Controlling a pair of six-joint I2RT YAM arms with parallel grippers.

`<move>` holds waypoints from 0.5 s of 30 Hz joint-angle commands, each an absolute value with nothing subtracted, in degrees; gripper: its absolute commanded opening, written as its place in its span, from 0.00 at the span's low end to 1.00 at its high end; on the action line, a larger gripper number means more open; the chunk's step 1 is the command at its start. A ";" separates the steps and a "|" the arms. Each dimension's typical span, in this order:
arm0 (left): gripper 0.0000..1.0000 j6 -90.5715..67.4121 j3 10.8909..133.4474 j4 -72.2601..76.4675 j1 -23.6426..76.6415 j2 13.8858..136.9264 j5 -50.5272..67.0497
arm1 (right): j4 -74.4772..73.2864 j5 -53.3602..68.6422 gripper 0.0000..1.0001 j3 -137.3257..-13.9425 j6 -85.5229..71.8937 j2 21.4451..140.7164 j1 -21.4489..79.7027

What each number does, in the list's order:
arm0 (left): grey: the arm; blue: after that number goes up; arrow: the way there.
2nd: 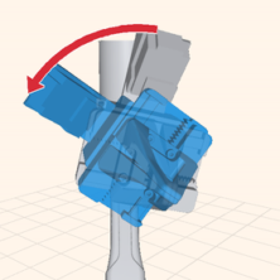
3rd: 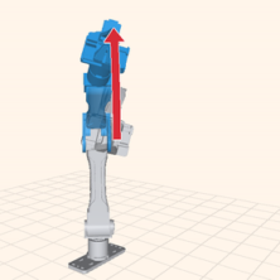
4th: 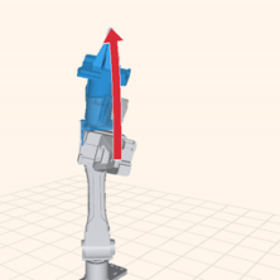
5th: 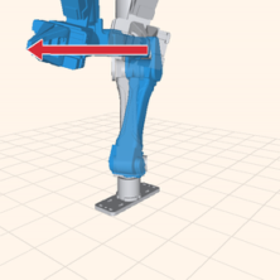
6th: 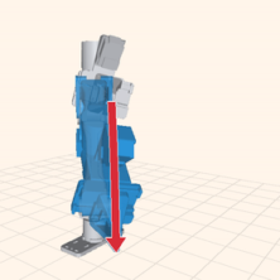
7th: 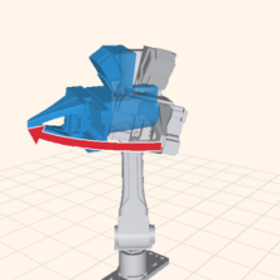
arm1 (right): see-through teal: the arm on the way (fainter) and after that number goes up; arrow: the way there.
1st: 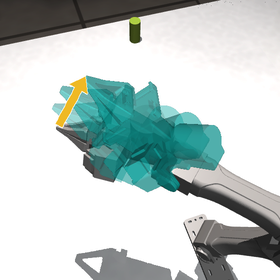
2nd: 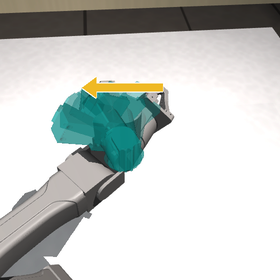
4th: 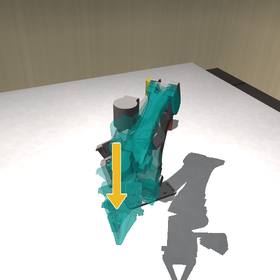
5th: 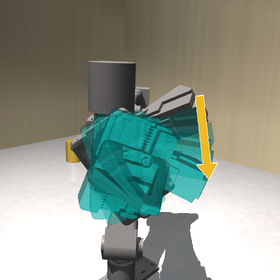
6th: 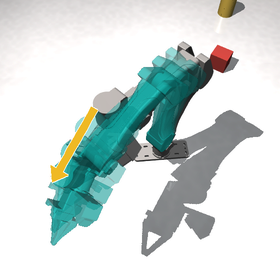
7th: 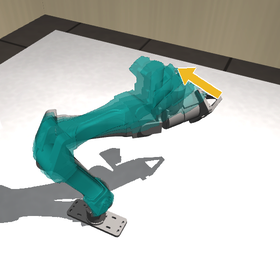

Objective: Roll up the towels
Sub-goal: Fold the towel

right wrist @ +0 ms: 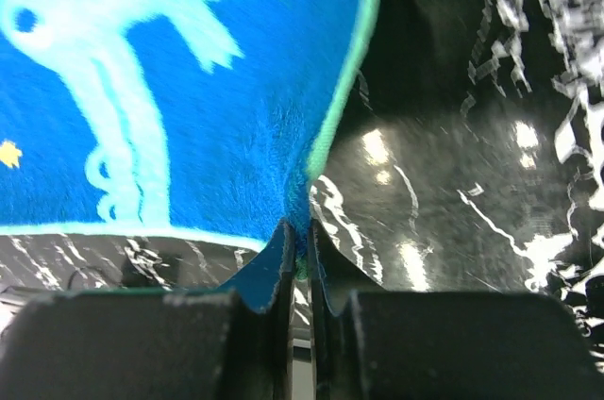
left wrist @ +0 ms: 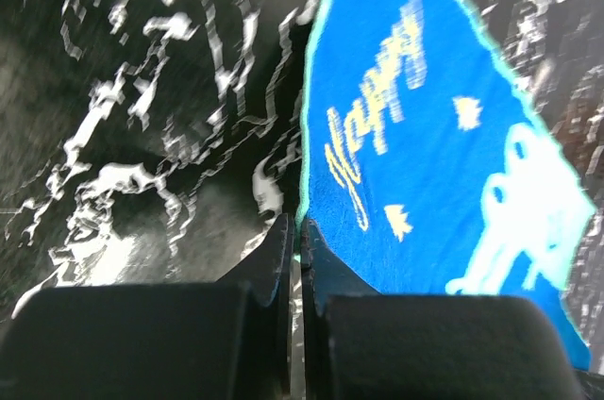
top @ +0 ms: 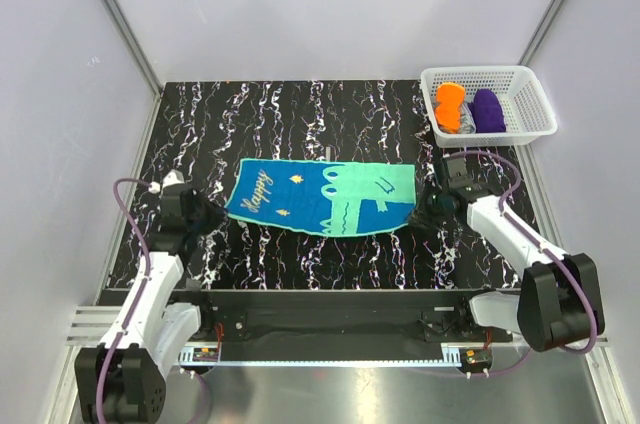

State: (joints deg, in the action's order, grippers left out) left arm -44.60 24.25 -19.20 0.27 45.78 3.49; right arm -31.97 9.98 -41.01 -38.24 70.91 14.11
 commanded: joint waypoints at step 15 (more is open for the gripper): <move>0.00 -43.16 44.54 -12.49 0.09 68.88 2.03 | -38.05 4.57 0.00 -68.18 -29.36 91.22 13.01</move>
